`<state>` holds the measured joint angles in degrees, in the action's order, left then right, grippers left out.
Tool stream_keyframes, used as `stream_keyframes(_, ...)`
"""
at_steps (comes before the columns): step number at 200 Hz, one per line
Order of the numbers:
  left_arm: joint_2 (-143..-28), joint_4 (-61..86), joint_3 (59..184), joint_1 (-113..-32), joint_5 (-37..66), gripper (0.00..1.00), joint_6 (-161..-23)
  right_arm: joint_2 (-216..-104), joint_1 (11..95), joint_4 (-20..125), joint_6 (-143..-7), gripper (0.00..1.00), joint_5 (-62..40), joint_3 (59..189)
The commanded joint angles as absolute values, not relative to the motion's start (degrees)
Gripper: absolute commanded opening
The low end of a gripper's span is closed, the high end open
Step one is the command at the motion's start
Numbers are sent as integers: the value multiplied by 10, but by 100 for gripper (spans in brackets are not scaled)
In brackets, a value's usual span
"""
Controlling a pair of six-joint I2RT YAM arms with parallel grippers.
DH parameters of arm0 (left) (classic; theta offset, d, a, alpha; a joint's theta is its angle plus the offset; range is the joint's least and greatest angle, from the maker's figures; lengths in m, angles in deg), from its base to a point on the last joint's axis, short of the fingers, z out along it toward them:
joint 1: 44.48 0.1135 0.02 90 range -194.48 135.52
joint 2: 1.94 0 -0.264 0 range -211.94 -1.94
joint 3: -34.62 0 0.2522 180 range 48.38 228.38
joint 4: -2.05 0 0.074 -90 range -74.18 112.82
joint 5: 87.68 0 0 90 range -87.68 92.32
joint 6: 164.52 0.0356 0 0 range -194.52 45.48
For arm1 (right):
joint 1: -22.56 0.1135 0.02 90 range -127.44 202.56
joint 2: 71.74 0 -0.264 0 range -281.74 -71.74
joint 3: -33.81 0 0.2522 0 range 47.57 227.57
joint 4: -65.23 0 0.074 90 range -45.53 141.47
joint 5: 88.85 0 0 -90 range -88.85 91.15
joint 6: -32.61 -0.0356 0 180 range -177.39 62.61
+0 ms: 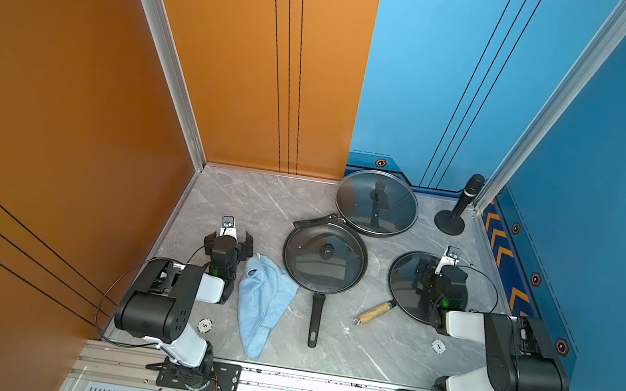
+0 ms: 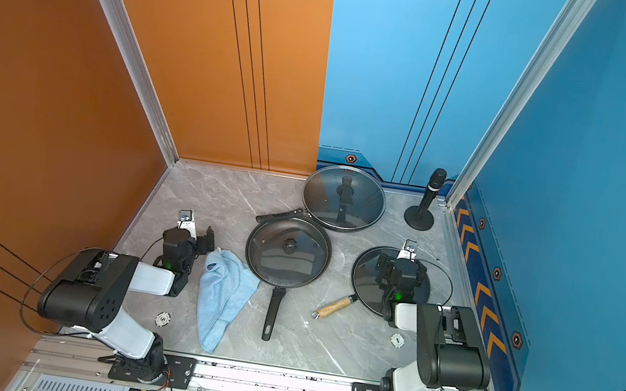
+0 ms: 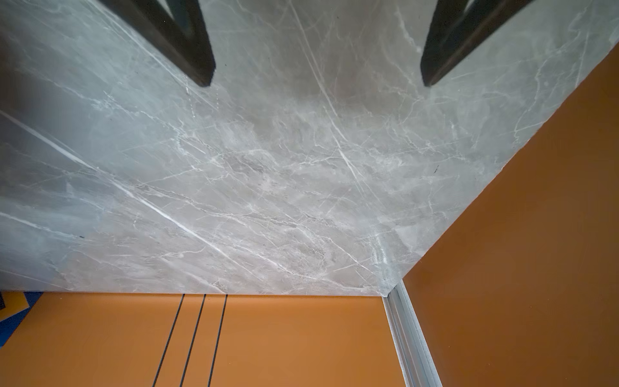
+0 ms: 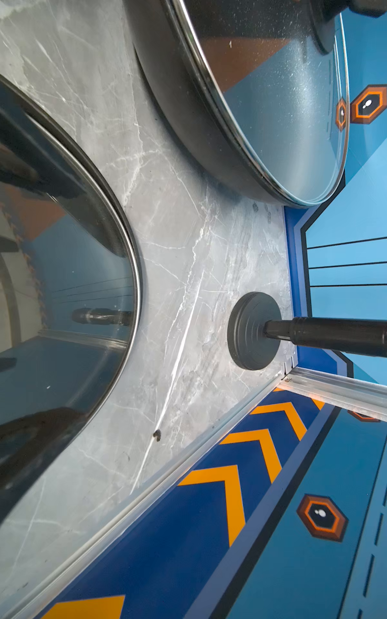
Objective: Wipe the pot lid with a cloth
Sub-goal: Pick up the pot lid from the cooking pot.
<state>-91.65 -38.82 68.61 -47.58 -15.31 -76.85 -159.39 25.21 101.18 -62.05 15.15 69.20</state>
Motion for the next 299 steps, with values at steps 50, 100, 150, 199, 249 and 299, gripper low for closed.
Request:
stream_keyframes(50,-916,-395,690,-480,-164,98,-758,-1595,252,1019,-615,100,147,690)
stream_keyframes(100,-916,-395,689,-480,-164,98,-758,-1595,252,1018,-614,100,148,690)
stream_keyframes(150,-917,-395,690,-480,-163,98,-757,-1596,253,1018,-614,100,148,690)
stream_keyframes(199,-916,-395,690,-480,-164,98,-758,-1596,253,1018,-613,100,148,690)
stream_keyframes(249,-773,-194,749,-508,-212,98,-735,-1549,251,856,-615,100,144,759)
stream_keyframes(299,-637,95,962,-573,-214,98,-719,-1452,251,508,-721,100,43,999)
